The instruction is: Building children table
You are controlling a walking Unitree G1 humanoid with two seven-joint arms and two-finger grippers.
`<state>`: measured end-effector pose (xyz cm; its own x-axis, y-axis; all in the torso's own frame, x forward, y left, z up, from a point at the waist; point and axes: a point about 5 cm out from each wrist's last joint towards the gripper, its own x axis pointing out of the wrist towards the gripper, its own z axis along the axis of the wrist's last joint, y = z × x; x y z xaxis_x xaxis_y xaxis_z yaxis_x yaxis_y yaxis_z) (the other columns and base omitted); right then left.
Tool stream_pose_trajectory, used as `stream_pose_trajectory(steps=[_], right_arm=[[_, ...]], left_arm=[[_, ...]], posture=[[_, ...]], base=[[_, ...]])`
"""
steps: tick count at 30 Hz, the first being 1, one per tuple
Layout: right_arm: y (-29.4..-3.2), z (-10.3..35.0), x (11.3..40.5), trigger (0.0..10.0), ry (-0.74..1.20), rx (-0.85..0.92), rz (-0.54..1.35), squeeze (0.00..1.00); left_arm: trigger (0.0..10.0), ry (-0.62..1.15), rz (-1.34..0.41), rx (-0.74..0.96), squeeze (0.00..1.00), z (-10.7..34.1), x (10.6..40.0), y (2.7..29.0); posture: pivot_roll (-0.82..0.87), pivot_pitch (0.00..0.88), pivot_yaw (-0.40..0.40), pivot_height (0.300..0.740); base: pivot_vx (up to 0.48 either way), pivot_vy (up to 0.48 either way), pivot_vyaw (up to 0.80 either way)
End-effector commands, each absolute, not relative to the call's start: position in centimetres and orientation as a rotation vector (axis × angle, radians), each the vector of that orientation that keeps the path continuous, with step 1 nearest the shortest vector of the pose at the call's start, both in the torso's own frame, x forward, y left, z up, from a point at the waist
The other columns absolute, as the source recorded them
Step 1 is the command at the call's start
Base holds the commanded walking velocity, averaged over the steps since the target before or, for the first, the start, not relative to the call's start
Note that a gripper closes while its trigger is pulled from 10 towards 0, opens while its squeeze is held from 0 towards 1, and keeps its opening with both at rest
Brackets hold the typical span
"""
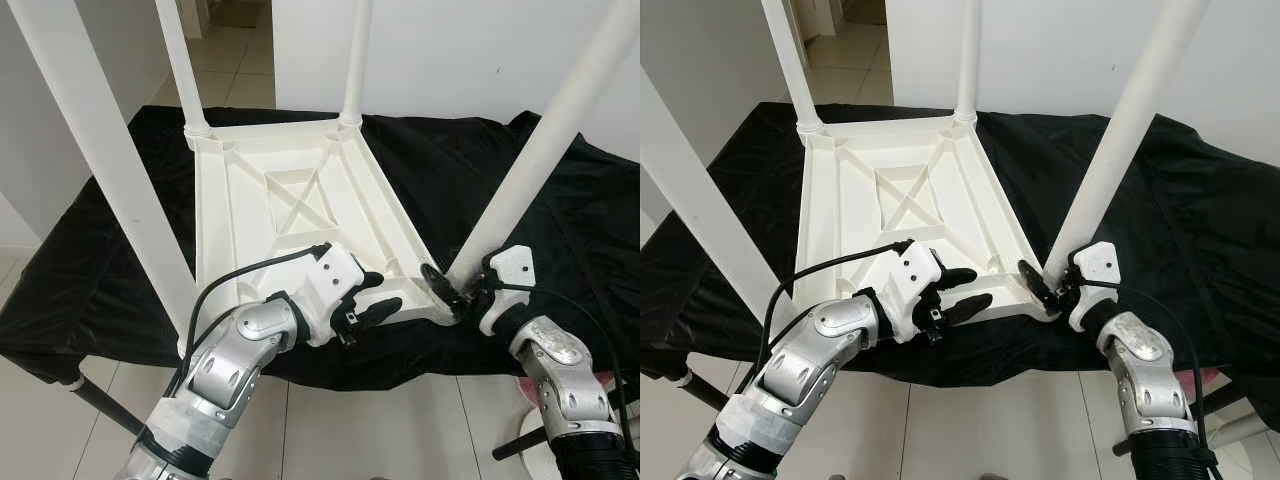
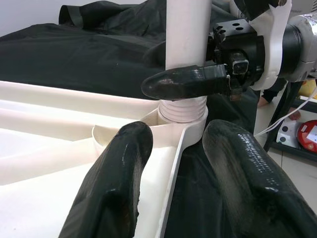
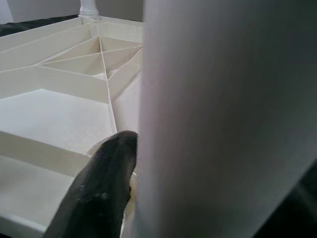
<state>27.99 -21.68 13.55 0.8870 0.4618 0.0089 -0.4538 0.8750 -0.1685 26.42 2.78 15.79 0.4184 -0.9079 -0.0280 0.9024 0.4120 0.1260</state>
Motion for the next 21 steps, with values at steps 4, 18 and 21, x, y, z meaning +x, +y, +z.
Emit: stream_pose_trajectory(steps=[4, 18, 21], right_arm=[[-21.7, 12.7, 27.7, 0.0, -0.027, -0.144, 0.496, 0.0], [-20.6, 11.9, 27.9, 10.0, 0.027, -0.045, 0.163, 0.0], [-20.1, 11.9, 27.8, 10.0, 0.025, -0.023, 0.141, 0.0]], left_arm=[[10.0, -0.052, -1.142, 0.129, 0.0, 16.1, 26.6, 2.8], [10.0, -0.052, -1.139, 0.126, 0.0, 16.1, 26.6, 2.8], [10.0, -0.052, -1.14, 0.124, 0.0, 16.1, 26.5, 2.8]], posture=[[-0.08, 0.0, -0.005, 0.74], [-0.09, 0.0, -0.01, 0.74], [-0.09, 0.0, -0.009, 0.74]], base=[[0.0, 0.0, 0.0], [0.0, 0.0, 0.0], [0.0, 0.0, 0.0]])
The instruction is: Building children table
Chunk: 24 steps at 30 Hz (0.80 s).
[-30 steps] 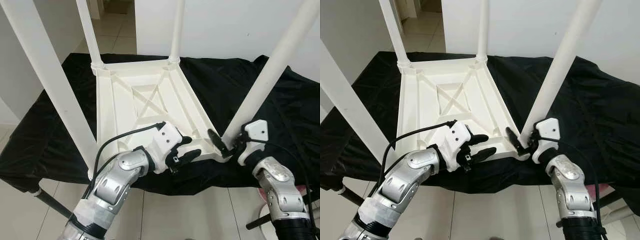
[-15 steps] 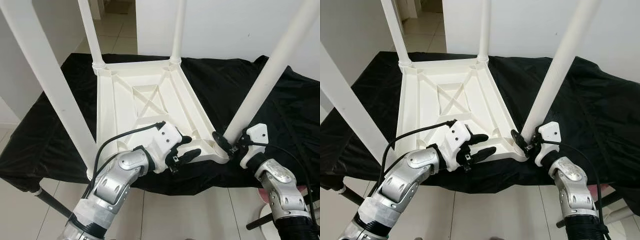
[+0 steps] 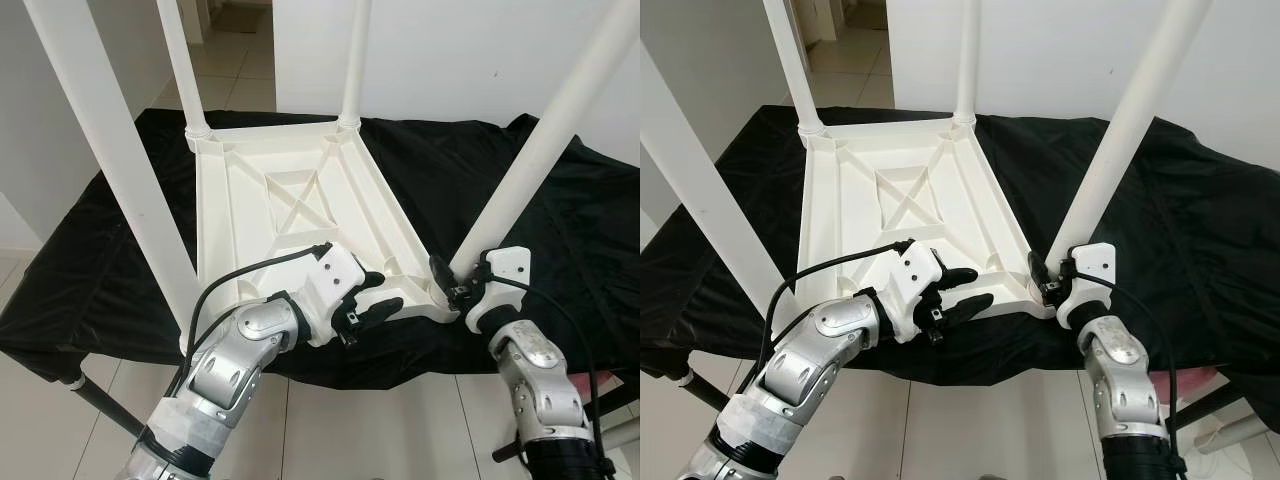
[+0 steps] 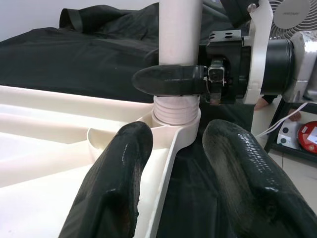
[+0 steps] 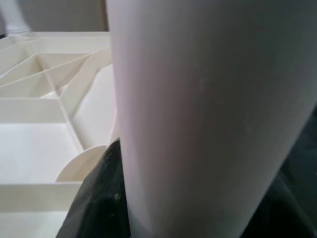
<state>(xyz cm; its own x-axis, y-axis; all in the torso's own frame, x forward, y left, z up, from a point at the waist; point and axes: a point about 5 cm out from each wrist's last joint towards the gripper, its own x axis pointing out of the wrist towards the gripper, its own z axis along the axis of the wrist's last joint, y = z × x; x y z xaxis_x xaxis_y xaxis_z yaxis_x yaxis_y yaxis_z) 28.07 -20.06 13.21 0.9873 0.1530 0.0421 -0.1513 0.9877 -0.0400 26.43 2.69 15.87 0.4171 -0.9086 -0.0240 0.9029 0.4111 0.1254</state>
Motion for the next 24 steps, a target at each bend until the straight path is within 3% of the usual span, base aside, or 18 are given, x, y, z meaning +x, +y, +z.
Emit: stream_pose_trajectory(steps=[1, 2, 6, 7, 8, 11, 15, 24], right_arm=[[-19.9, 11.9, 27.7, 10.0, 0.023, -0.01, 0.126, 0.0], [-19.4, 11.7, 27.7, 10.0, 0.029, -0.001, 0.091, 0.35], [-19.1, 11.6, 27.7, 10.0, 0.034, 0.002, 0.063, 0.35], [-18.1, 11.3, 27.6, 10.0, 0.045, 0.008, -0.015, 0.29], [-17.3, 11.2, 27.5, 10.0, 0.055, 0.019, -0.112, 0.13], [-16.0, 11.1, 27.2, 10.0, 0.075, 0.037, -0.223, 0.02], [-14.2, 11.1, 27.1, 10.0, 0.085, 0.07, -0.171, 0.0], [-14.0, 11.2, 27.0, 10.0, 0.088, 0.082, -0.169, 0.0]], left_arm=[[10.0, -0.052, -1.14, 0.123, 0.0, 16.1, 26.5, 2.7], [10.0, -0.052, -1.141, 0.122, 0.0, 16.1, 26.5, 2.7], [10.0, -0.052, -1.142, 0.122, 0.0, 16.1, 26.5, 2.7], [10.0, -0.052, -1.144, 0.122, 0.0, 16.1, 26.5, 2.7], [10.0, -0.053, -1.143, 0.12, 0.0, 16.1, 26.5, 2.6], [10.0, -0.054, -1.142, 0.119, 0.0, 16.1, 26.5, 2.6], [10.0, -0.057, -1.147, 0.113, 0.0, 16.2, 26.4, 2.3], [10.0, -0.055, -1.143, 0.119, 0.0, 16.1, 26.6, 2.5]], posture=[[-0.09, 0.0, -0.009, 0.74], [-0.09, 0.0, -0.009, 0.74], [-0.09, 0.0, -0.009, 0.74], [-0.09, 0.0, -0.013, 0.74], [-0.09, 0.0, -0.015, 0.74], [-0.09, 0.0, -0.013, 0.74], [-0.09, 0.0, -0.012, 0.74], [-0.09, 0.0, -0.015, 0.74]], base=[[0.0, 0.0, 0.0], [0.0, 0.0, 0.0], [0.0, 0.0, 0.0], [0.0, 0.0, 0.0], [0.0, 0.0, 0.0], [0.0, 0.0, 0.0], [0.0, 0.0, 0.0], [0.0, 0.0, 0.0]])
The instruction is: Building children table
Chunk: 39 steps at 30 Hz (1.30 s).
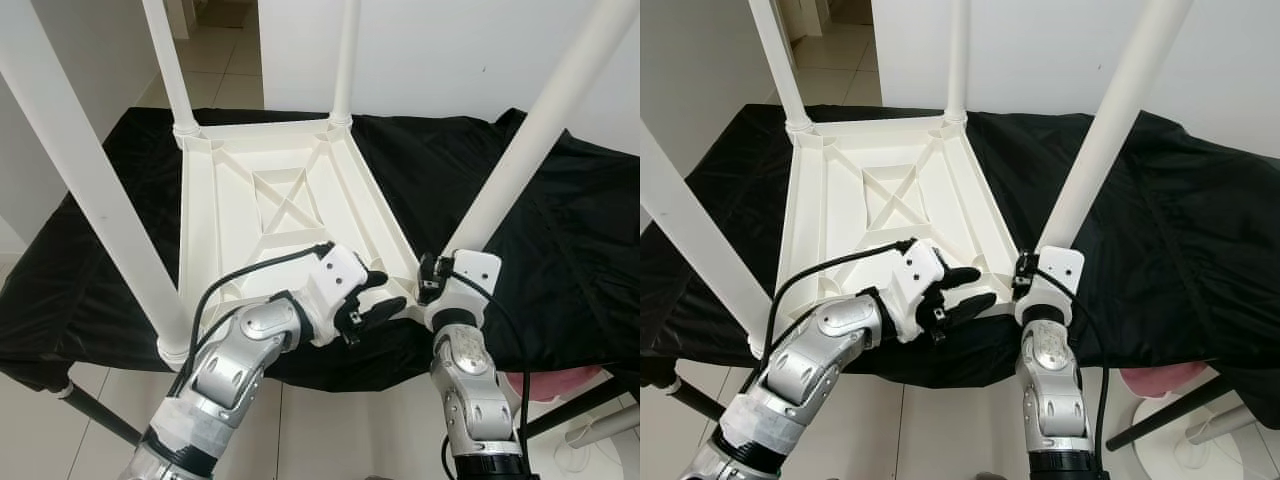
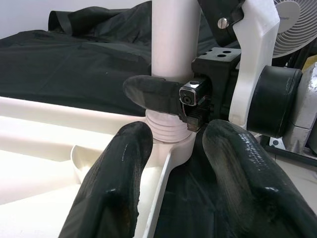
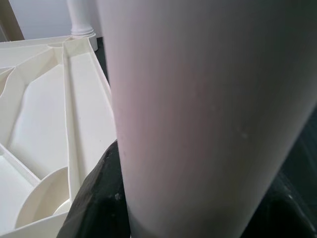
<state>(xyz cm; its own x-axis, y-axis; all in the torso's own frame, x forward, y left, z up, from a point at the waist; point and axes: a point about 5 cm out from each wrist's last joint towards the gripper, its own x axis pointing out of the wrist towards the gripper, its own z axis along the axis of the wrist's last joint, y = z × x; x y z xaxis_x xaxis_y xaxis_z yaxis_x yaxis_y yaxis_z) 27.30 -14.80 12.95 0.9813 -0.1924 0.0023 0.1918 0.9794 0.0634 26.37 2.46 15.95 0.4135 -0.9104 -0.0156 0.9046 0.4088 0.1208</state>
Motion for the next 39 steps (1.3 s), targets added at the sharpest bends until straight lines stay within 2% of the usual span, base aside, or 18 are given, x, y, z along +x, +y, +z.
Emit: stream_pose_trajectory(steps=[1, 2, 12, 13, 14, 16, 19, 23, 25, 26, 28, 30, 31, 33, 39], right_arm=[[-14.0, 11.2, 27.0, 10.0, 0.088, 0.082, -0.169, 0.0], [-13.9, 11.4, 27.0, 10.0, 0.08, 0.089, -0.175, 1.0], [-14.1, 12.3, 26.4, 10.0, 0.013, 0.139, -0.178, 1.0], [-13.9, 12.4, 26.4, 10.0, 0.007, 0.137, -0.169, 0.86], [-13.8, 12.4, 26.3, 10.0, 0.015, 0.134, -0.166, 0.0], [-13.9, 12.2, 26.3, 10.0, 0.037, 0.091, -0.186, 0.0], [-14.1, 12.3, 26.3, 10.0, 0.018, 0.126, -0.205, 0.0], [-14.4, 12.4, 26.2, 10.0, 0.029, 0.04, -0.244, 0.0], [-14.5, 12.6, 26.2, 9.8, 0.021, 0.023, -0.259, 0.0], [-14.5, 12.5, 26.3, 8.7, 0.037, -0.008, -0.265, 0.0], [-14.5, 12.4, 26.3, 8.6, 0.054, -0.051, -0.277, 0.0], [-14.5, 12.4, 26.2, 8.6, 0.057, -0.062, -0.282, 0.0], [-14.5, 12.7, 26.2, 10.0, 0.037, -0.048, -0.274, 0.0], [-14.7, 12.8, 26.2, 10.0, 0.034, -0.082, -0.28, 0.0], [-14.3, 12.8, 26.3, 10.0, 0.023, -0.034, -0.251, 0.0]], left_arm=[[10.0, -0.055, -1.143, 0.119, 0.0, 16.1, 26.6, 2.5], [10.0, -0.055, -1.142, 0.119, 0.0, 16.2, 26.6, 2.5], [10.0, -0.059, -1.123, 0.099, 0.0, 16.2, 26.5, 2.4], [10.0, -0.058, -1.119, 0.093, 0.0, 16.2, 26.5, 2.4], [10.0, -0.056, -1.114, 0.083, 0.0, 16.2, 26.5, 2.5], [10.0, -0.051, -1.105, 0.072, 0.0, 16.2, 26.5, 2.5], [10.0, -0.046, -1.082, 0.039, 0.0, 16.3, 26.7, 2.5], [10.0, -0.042, -1.062, 0.018, 0.0, 16.4, 26.8, 2.5], [10.0, -0.045, -1.054, -0.002, 0.0, 16.5, 26.8, 2.5], [10.0, -0.046, -1.052, -0.005, 0.0, 16.5, 26.8, 2.5], [10.0, -0.047, -1.051, -0.004, 0.0, 16.5, 26.8, 2.5], [10.0, -0.046, -1.051, -0.003, 0.0, 16.5, 26.8, 2.5], [10.0, -0.047, -1.051, -0.003, 0.0, 16.6, 26.8, 2.5], [10.0, -0.046, -1.051, 0.0, 0.0, 16.6, 27.0, 2.6], [10.0, -0.042, -1.046, 0.009, 0.0, 16.7, 27.1, 2.8]], posture=[[-0.09, 0.0, -0.015, 0.74], [-0.09, 0.0, -0.016, 0.74], [-0.1, 0.0, -0.022, 0.74], [-0.1, 0.0, -0.022, 0.74], [-0.1, 0.0, -0.022, 0.74], [-0.1, 0.0, -0.022, 0.74], [-0.11, 0.0, -0.023, 0.74], [-0.11, 0.0, -0.021, 0.74], [-0.11, 0.0, -0.017, 0.74], [-0.11, 0.0, -0.017, 0.74], [-0.11, 0.0, -0.017, 0.74], [-0.11, 0.0, -0.017, 0.74], [-0.11, 0.0, -0.016, 0.74], [-0.11, 0.0, -0.014, 0.74], [-0.1, 0.0, -0.016, 0.74]], base=[[0.0, 0.0, 0.0], [0.0, 0.0, 0.0], [0.0, 0.0, 0.0], [0.0, 0.0, 0.0], [0.0, 0.0, 0.0], [0.0, 0.0, 0.0], [0.0, 0.0, 0.0], [0.0, 0.0, 0.0], [0.0, 0.0, 0.0], [0.0, 0.0, 0.0], [0.0, 0.0, 0.0], [0.0, 0.0, 0.0], [0.0, 0.0, 0.0], [0.0, 0.0, 0.0], [0.0, 0.0, 0.0]])
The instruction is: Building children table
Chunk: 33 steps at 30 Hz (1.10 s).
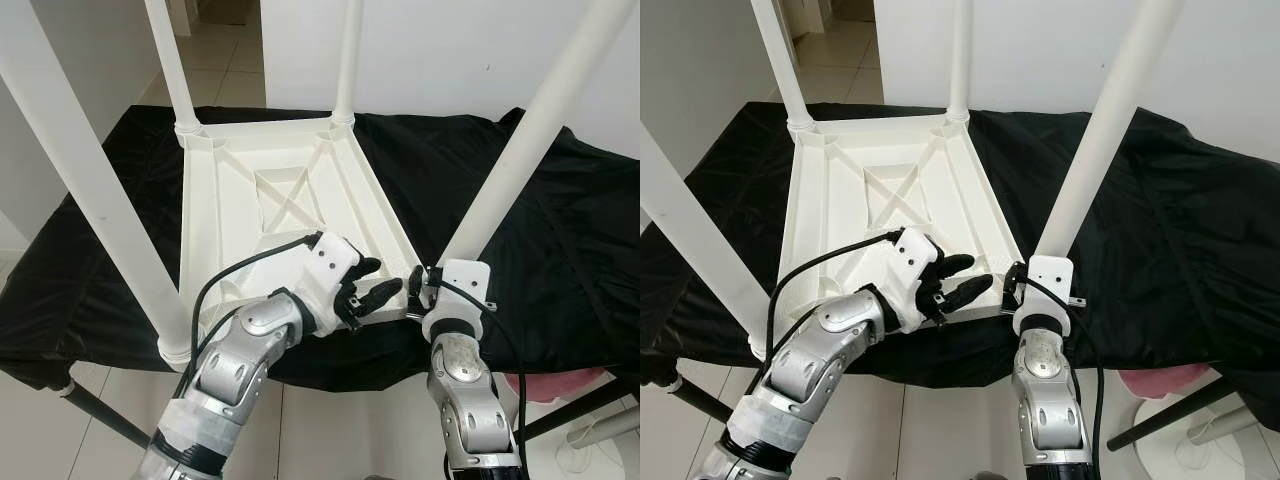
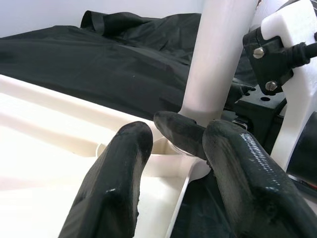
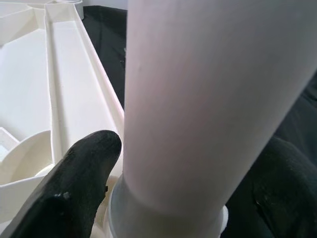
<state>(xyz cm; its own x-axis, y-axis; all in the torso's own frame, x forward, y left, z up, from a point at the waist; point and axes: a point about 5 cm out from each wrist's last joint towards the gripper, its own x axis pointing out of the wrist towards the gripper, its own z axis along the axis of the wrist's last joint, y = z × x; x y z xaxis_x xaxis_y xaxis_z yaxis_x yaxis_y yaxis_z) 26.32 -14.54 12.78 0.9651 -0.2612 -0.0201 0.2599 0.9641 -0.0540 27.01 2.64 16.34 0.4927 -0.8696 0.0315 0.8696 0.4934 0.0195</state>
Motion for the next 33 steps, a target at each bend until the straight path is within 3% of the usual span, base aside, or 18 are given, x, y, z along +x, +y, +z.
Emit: stream_pose_trajectory(steps=[1, 16, 21, 33], right_arm=[[-14.2, 12.8, 26.3, 10.0, 0.016, -0.032, -0.244, 0.0], [-13.2, 14.8, 26.3, 10.0, -0.146, 0.002, -0.161, 0.0], [-12.3, 16.0, 26.1, 10.0, -0.275, 0.136, -0.024, 0.0], [-12.4, 14.6, 26.5, 10.0, -0.183, 0.125, -0.019, 0.0]], left_arm=[[10.0, -0.041, -1.044, 0.01, 0.0, 16.7, 27.1, 2.8], [10.0, -0.041, -1.035, 0.016, 0.0, 16.7, 27.2, 2.8], [10.0, -0.044, -1.04, 0.017, 0.0, 16.8, 27.3, 2.7], [10.0, -0.045, -1.038, 0.018, 0.0, 16.8, 27.3, 2.7]], posture=[[-0.1, 0.0, -0.016, 0.74], [-0.09, 0.0, -0.017, 0.74], [-0.09, 0.0, -0.015, 0.74], [-0.09, 0.0, -0.016, 0.74]], base=[[0.0, 0.0, 0.0], [0.0, 0.0, 0.0], [0.0, 0.0, 0.0], [0.0, 0.0, 0.0]])
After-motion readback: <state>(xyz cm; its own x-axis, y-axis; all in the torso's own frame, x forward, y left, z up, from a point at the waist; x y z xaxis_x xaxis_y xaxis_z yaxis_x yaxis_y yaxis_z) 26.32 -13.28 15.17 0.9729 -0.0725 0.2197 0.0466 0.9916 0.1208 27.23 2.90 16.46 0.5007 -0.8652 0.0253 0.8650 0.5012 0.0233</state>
